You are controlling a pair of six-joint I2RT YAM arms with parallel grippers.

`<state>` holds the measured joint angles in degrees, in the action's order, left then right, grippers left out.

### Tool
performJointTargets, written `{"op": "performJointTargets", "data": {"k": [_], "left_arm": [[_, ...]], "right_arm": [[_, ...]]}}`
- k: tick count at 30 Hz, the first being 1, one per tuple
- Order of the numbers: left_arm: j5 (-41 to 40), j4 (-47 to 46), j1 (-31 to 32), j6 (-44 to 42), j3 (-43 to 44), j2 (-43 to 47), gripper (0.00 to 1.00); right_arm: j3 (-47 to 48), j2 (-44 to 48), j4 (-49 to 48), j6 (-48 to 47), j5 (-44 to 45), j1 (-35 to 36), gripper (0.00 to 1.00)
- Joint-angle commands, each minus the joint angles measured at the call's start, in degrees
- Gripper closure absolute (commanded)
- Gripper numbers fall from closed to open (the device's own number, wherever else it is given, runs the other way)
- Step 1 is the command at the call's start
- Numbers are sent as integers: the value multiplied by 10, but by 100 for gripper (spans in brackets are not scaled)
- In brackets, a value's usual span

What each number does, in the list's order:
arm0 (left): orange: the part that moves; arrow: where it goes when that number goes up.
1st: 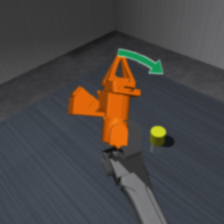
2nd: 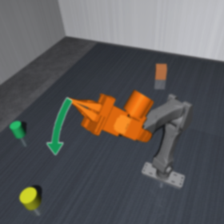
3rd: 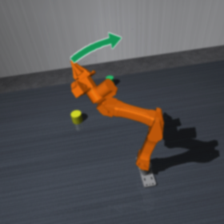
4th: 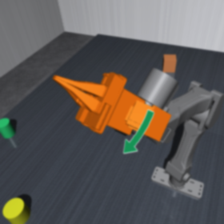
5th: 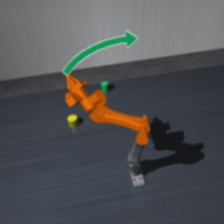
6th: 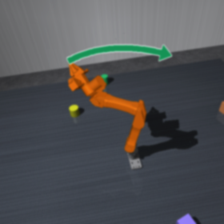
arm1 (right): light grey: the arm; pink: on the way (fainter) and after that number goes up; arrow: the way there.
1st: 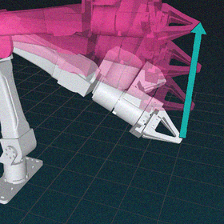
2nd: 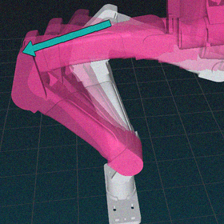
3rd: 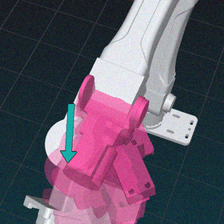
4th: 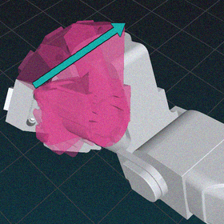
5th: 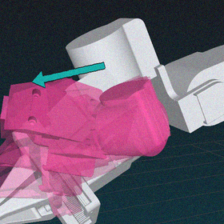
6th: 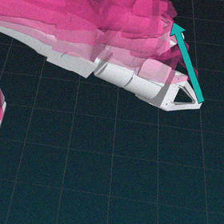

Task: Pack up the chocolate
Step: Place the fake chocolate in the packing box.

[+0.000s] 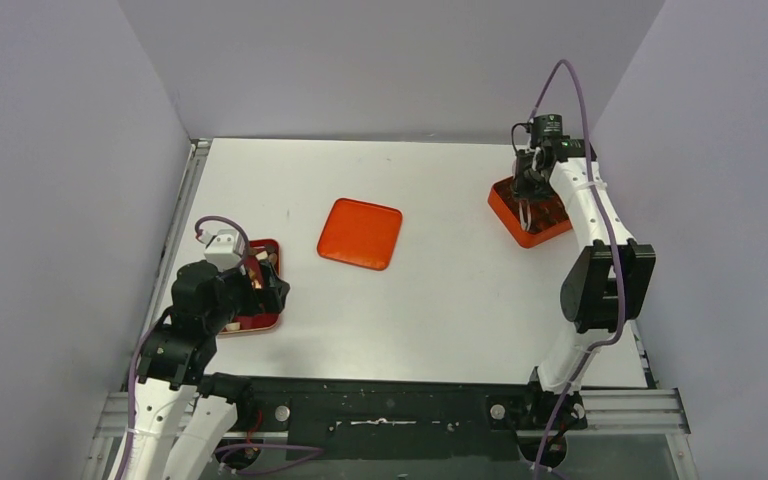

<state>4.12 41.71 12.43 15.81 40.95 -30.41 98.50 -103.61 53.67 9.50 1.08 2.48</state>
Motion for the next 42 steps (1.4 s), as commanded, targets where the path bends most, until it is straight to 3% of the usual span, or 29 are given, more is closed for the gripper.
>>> {"op": "performJointTargets", "data": {"k": [1,17,21,32,42], "left_arm": [[-3,-42,0,-10,4,5,3],[-5,-46,0,-10,1,5,3],[-1,-48,0,-10,1,2,3],[2,-48,0,-11,1,3,3],[2,-48,0,-9,2,-6,3]], "right_arm": [[20,-14,-17,-6,-37,-9,80],[11,-62,-45,0,-45,-44,78],[20,-72,-41,-2,-41,-46,73],[8,-32,-38,0,-34,-44,66],[34,8,-7,-11,6,18,66]]}}
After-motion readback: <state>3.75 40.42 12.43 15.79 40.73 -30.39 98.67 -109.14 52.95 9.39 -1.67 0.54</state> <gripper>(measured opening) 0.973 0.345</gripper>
